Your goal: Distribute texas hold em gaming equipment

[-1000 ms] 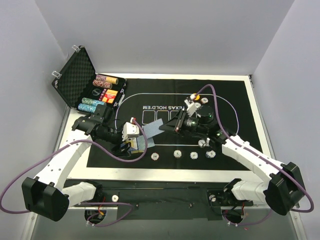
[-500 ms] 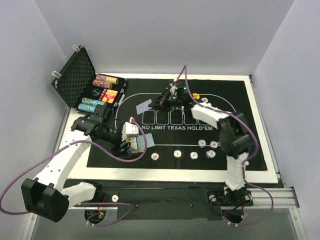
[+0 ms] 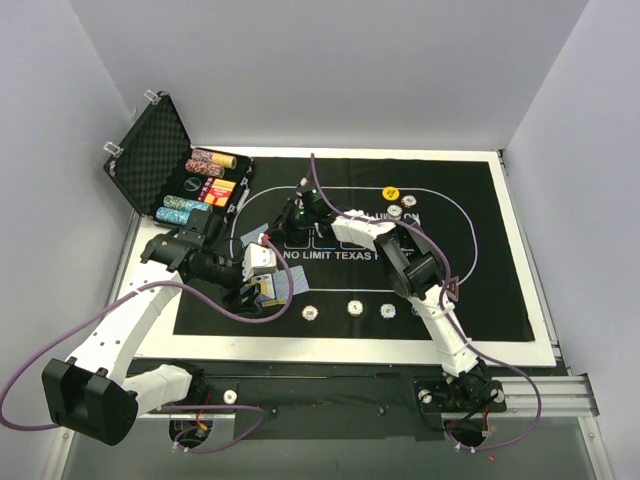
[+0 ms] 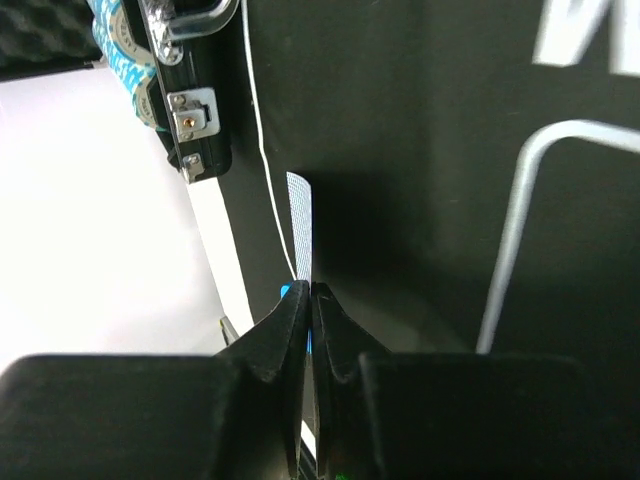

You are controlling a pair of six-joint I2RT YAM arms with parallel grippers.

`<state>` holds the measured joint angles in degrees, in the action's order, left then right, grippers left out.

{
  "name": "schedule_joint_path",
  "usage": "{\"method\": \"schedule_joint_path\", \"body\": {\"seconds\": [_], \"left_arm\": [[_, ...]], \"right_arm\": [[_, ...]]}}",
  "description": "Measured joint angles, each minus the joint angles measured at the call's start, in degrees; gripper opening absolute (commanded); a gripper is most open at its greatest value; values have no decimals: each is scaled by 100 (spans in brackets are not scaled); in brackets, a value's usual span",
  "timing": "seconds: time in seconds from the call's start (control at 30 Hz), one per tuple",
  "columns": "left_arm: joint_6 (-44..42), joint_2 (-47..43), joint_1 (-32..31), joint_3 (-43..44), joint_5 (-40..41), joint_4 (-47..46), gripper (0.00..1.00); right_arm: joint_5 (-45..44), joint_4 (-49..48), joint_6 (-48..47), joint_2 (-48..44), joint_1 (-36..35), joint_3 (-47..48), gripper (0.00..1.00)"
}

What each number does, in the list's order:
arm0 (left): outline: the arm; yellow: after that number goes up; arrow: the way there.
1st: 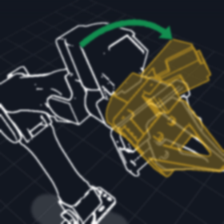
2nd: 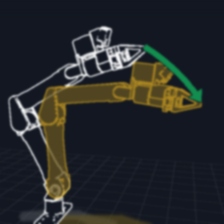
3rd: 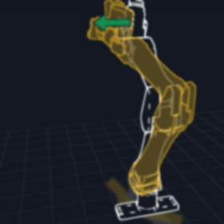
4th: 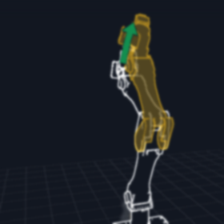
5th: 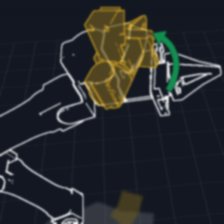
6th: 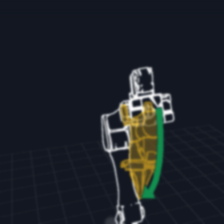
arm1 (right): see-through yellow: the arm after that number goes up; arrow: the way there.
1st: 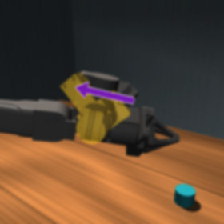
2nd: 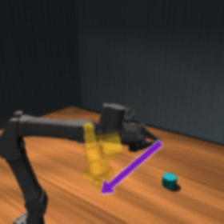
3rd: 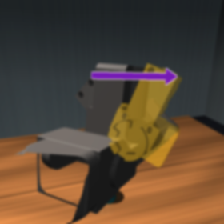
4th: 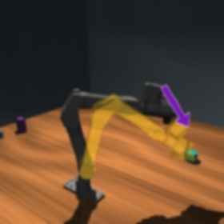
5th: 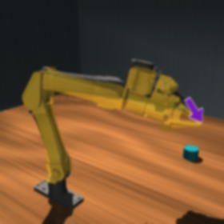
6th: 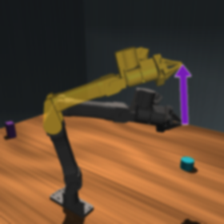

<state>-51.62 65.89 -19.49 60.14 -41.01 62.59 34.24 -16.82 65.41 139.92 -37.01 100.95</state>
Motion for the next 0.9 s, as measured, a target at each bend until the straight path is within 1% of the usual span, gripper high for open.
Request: {"method": "schedule_joint_path", "body": {"seconds": [0.07, 0.13, 0.17, 0.2, 0.23, 0.27, 0.43, 0.67, 0.8, 0.9], "left_arm": [[2, -9, 7, 0, -2, 0, 0], [9, -20, 9, 0, -11, 0, 0], [13, -22, 9, 0, -20, 2, 0], [17, -26, 9, 0, -24, 2, 0], [20, -28, 9, 0, -24, 2, 0], [22, -35, 9, 0, -24, 2, 0], [22, -76, 9, 0, -28, 7, 0], [22, -96, 9, 0, -26, 17, 0], [20, -98, 9, 0, -24, 17, 0], [20, -98, 9, 0, -26, 17, 0]], "right_arm": [[-96, 98, -35, 35, -94, 127, 7], [-221, 170, -52, 35, -184, 149, 29], [-280, 199, -55, 35, -214, 149, 34], [-334, 271, -66, 35, -236, 146, 43], [-387, 350, -96, 35, -247, 136, 47], [-424, 413, -114, 35, -251, 120, 53], [-494, 382, -247, -291, -223, -236, 62], [-490, 415, -271, -1231, 149, -1325, 72], [-413, 195, -179, -2341, 468, -2238, 76], [-363, -55, -101, -3545, 592, -3025, 79]]}}
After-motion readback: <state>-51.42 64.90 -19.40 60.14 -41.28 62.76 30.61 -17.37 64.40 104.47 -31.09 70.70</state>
